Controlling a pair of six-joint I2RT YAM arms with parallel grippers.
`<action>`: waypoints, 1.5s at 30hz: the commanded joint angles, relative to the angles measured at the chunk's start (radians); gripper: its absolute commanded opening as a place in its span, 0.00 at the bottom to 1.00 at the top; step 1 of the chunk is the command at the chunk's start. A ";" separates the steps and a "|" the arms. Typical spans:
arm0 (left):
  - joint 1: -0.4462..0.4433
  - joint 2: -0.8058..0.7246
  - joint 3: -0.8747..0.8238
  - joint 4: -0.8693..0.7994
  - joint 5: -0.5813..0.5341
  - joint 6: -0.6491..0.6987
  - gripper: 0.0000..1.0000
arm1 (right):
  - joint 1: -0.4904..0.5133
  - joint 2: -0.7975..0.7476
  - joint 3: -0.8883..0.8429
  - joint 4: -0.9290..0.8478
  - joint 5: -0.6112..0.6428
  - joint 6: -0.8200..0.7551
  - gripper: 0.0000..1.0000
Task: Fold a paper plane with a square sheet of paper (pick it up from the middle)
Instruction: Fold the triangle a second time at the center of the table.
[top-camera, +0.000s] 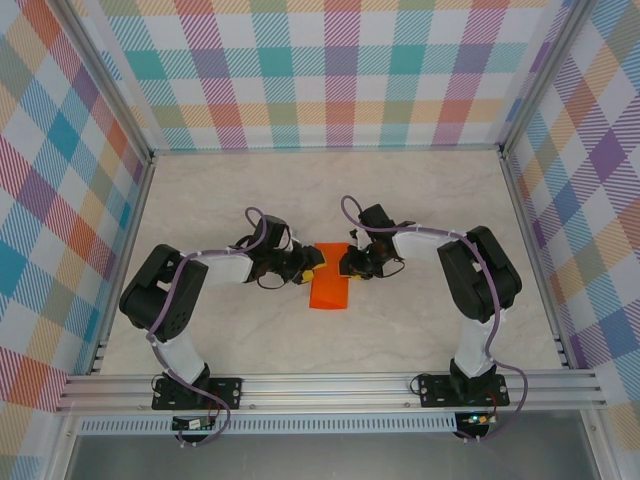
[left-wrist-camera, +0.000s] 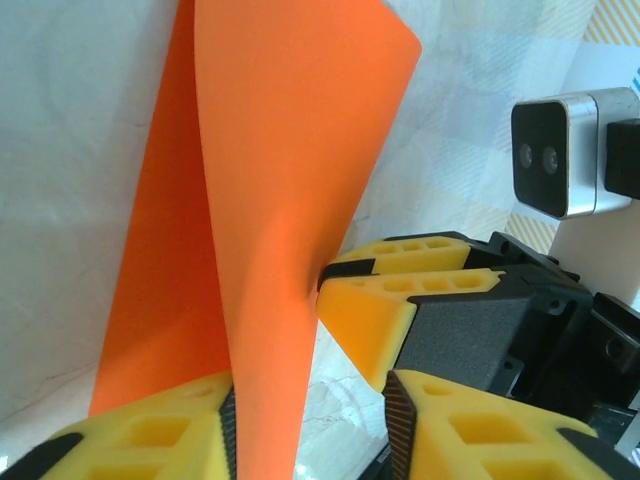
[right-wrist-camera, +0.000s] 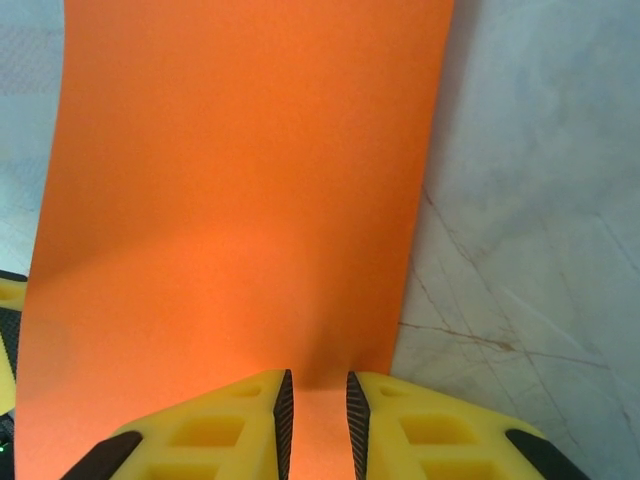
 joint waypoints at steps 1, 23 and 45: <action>0.006 0.005 0.009 -0.022 0.044 0.016 0.37 | -0.003 -0.021 -0.017 0.020 -0.005 0.020 0.26; 0.003 0.023 0.036 -0.064 0.054 0.031 0.20 | 0.194 -0.471 -0.193 -0.024 0.307 0.057 0.70; -0.002 0.028 0.061 -0.104 0.042 0.032 0.19 | 0.602 -0.294 -0.002 -0.175 0.747 -0.083 0.61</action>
